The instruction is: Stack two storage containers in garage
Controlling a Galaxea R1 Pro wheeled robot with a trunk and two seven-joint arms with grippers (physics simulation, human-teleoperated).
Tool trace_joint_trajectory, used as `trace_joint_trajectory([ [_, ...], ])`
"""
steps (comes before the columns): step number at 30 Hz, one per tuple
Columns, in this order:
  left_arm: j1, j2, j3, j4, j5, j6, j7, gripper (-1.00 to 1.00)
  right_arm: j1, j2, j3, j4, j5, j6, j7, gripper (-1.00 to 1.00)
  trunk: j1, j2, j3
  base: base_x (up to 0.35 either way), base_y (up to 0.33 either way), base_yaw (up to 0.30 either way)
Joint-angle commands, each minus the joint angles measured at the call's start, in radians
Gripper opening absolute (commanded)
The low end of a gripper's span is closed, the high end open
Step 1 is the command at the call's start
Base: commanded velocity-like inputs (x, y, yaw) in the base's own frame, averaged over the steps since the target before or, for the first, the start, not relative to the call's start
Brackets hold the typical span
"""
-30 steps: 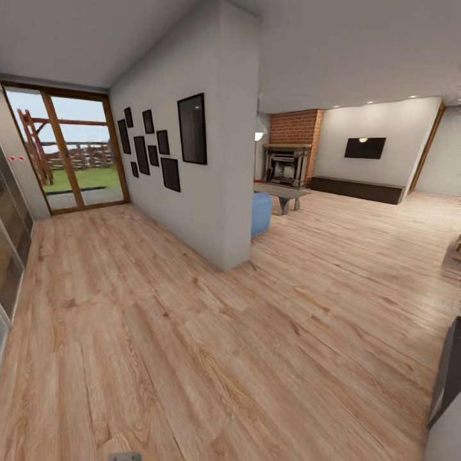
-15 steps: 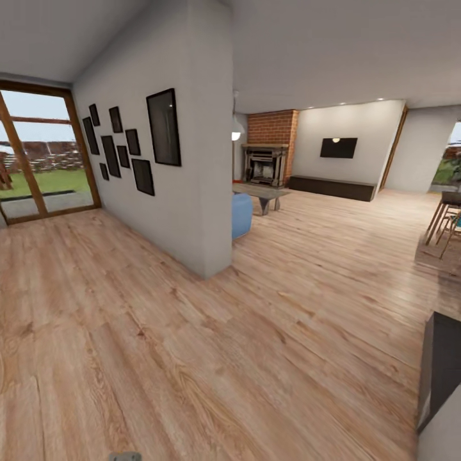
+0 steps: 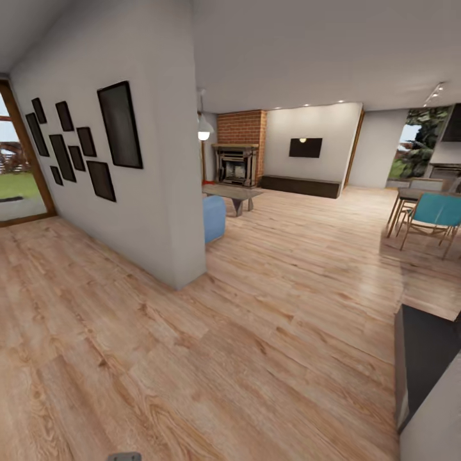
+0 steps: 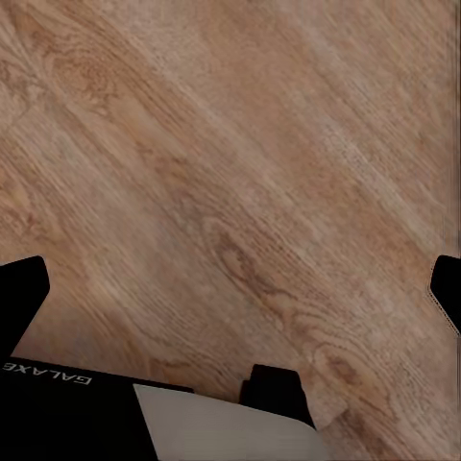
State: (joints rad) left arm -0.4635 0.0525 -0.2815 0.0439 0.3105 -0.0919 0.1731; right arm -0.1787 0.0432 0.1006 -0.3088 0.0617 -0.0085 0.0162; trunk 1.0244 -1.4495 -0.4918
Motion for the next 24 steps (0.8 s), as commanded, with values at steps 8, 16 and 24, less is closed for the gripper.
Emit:
trace_joint_trajectory([
  [8, -0.001, 0.0, -0.008, 0.003, 0.009, -0.006, 0.0, 1.0, -0.001, 0.002, 0.001, 0.0, 0.007, -0.001, 0.001, 1.0, 0.001, 0.0, -0.001, 0.339, 0.0, -0.276],
  [16, -0.001, 0.0, -0.008, 0.003, 0.009, -0.006, 0.0, 1.0, -0.001, 0.001, 0.001, 0.001, 0.007, -0.001, 0.001, 1.0, 0.001, 0.0, -0.001, 0.339, 0.0, -0.276],
  [24, -0.001, 0.0, -0.008, 0.004, 0.009, -0.006, 0.0, 1.0, -0.001, 0.002, 0.001, 0.0, 0.006, 0.002, 0.001, 1.0, 0.001, 0.0, -0.001, 0.339, 0.0, -0.23],
])
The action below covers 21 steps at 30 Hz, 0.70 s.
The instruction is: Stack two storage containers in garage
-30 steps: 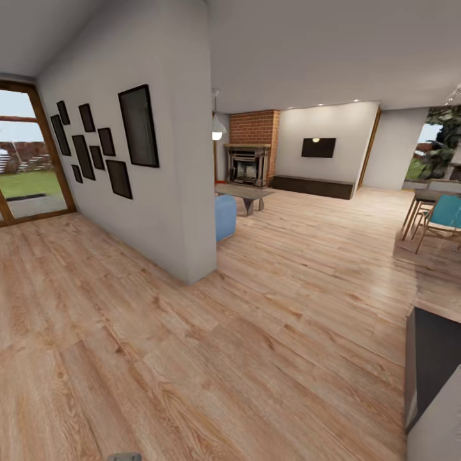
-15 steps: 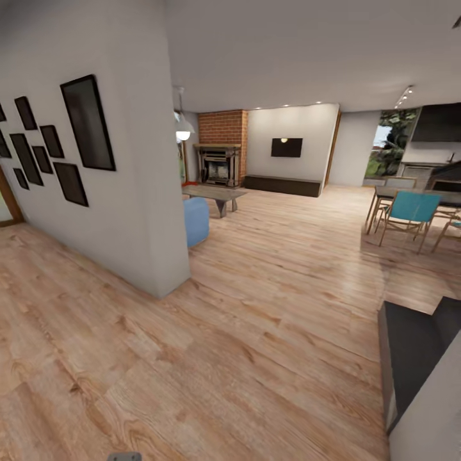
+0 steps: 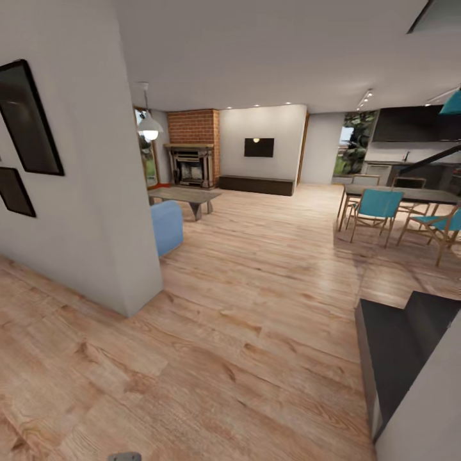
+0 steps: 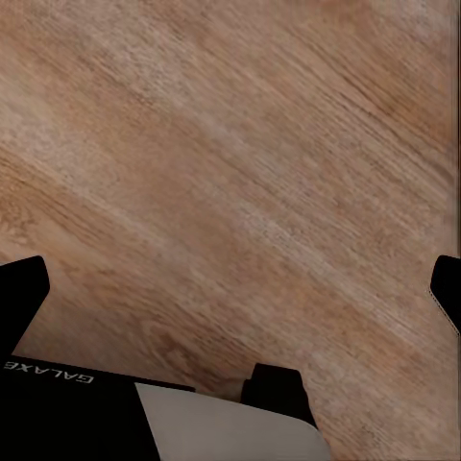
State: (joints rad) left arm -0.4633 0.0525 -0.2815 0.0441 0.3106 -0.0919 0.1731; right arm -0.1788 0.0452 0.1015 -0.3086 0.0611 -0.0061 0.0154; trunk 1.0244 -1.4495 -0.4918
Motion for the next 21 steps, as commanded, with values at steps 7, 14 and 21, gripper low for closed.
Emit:
trace_joint_trajectory([
  [7, -0.001, 0.0, -0.008, 0.003, 0.008, -0.006, 0.0, 1.0, -0.001, 0.001, 0.0, 0.0, 0.006, 0.001, 0.001, 1.0, 0.001, 0.0, -0.001, 0.339, 0.0, -0.159],
  [14, -0.001, 0.0, -0.008, 0.003, 0.008, -0.006, 0.0, 1.0, -0.001, 0.0, 0.0, 0.0, 0.006, 0.0, 0.001, 1.0, 0.001, 0.0, -0.001, 0.339, 0.0, -0.143],
  [21, -0.001, 0.0, -0.008, 0.003, 0.008, -0.006, 0.0, 1.0, -0.001, -0.001, 0.0, 0.0, 0.006, 0.0, 0.001, 1.0, 0.001, 0.0, -0.001, 0.34, 0.0, -0.134],
])
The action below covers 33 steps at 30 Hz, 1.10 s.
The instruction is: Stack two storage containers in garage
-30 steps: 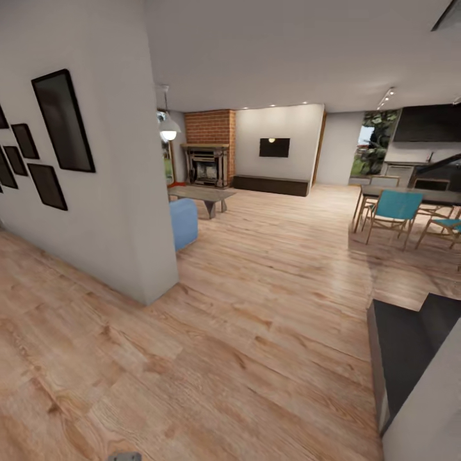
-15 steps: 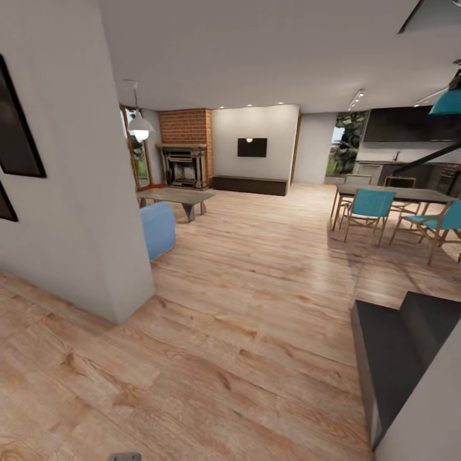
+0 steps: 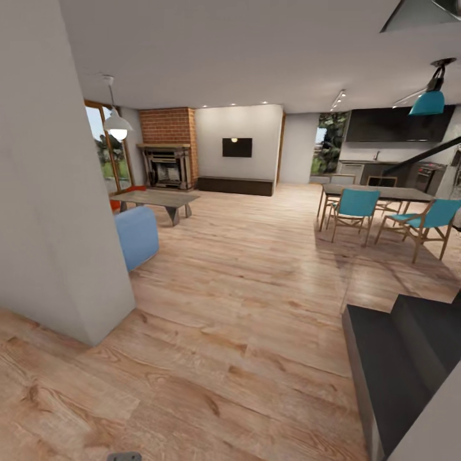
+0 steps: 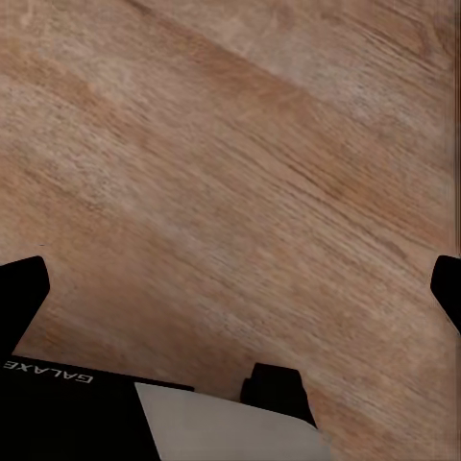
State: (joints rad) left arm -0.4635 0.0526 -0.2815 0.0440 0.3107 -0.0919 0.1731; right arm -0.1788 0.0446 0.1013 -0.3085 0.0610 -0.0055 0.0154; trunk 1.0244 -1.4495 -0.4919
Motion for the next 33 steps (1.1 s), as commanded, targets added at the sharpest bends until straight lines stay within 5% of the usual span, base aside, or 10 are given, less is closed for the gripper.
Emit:
trace_joint_trajectory([
  [1, -0.001, 0.0, -0.008, 0.004, 0.008, -0.006, 0.0, 1.0, -0.001, 0.0, 0.0, 0.0, 0.006, -0.001, 0.001, 1.0, 0.001, 0.0, -0.001, 0.34, 0.0, -0.131],
  [33, -0.001, 0.0, -0.008, 0.003, 0.008, -0.006, 0.0, 1.0, -0.001, 0.0, -0.002, 0.0, 0.005, -0.001, 0.0, 1.0, 0.001, 0.0, -0.019, 0.34, 0.0, -0.064],
])
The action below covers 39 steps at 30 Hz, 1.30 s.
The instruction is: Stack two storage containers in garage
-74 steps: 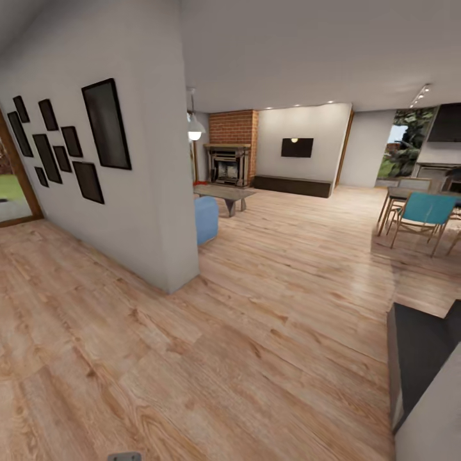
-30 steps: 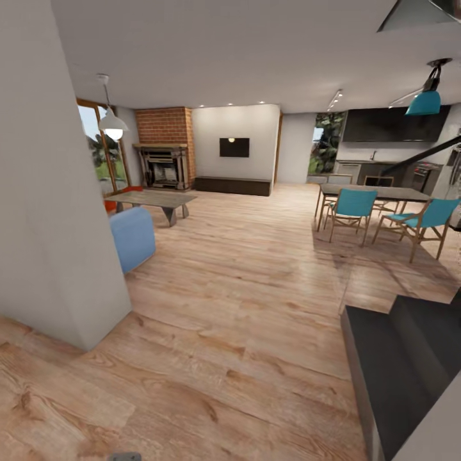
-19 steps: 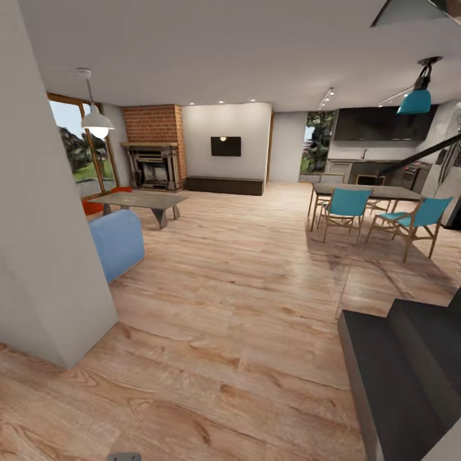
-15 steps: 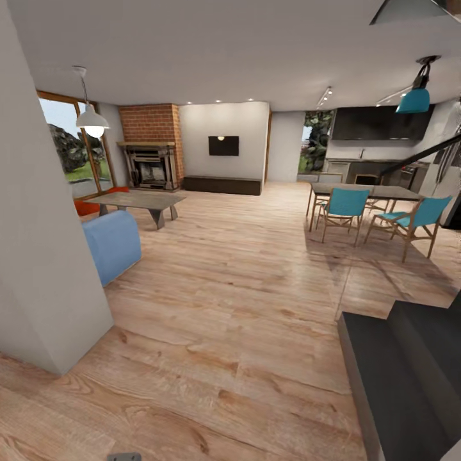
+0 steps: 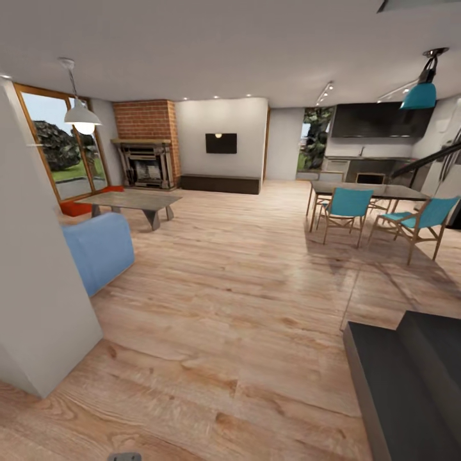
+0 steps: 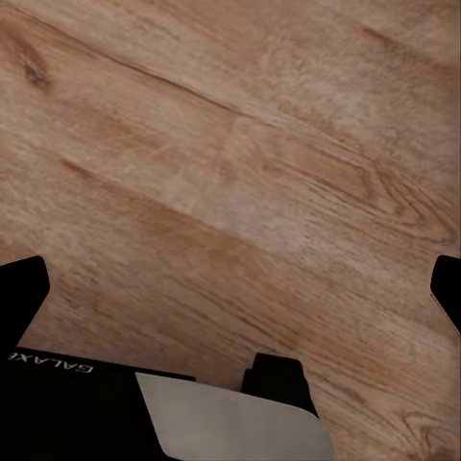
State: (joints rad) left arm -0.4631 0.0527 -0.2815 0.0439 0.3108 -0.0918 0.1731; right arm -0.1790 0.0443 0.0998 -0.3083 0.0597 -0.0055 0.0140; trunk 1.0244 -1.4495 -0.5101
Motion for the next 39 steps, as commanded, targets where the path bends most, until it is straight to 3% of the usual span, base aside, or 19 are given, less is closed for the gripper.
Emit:
trace_joint_trajectory([
  [1, -0.002, -0.001, -0.008, 0.004, 0.008, -0.006, 0.0, 1.0, -0.001, 0.0, 0.0, 0.0, 0.006, -0.001, 0.001, 1.0, 0.001, 0.0, -0.002, 0.34, 0.0, 0.0],
  [23, -0.002, -0.001, -0.008, 0.004, 0.008, -0.006, 0.0, 1.0, -0.001, 0.0, 0.001, 0.0, 0.012, -0.006, -0.003, 1.0, 0.001, 0.0, -0.008, 0.34, 0.0, 0.0],
  [39, -0.002, -0.001, -0.008, 0.004, 0.008, -0.006, 0.0, 1.0, -0.001, -0.004, -0.002, 0.0, 0.006, -0.005, -0.003, 1.0, 0.001, 0.0, -0.032, 0.34, 0.0, 0.0],
])
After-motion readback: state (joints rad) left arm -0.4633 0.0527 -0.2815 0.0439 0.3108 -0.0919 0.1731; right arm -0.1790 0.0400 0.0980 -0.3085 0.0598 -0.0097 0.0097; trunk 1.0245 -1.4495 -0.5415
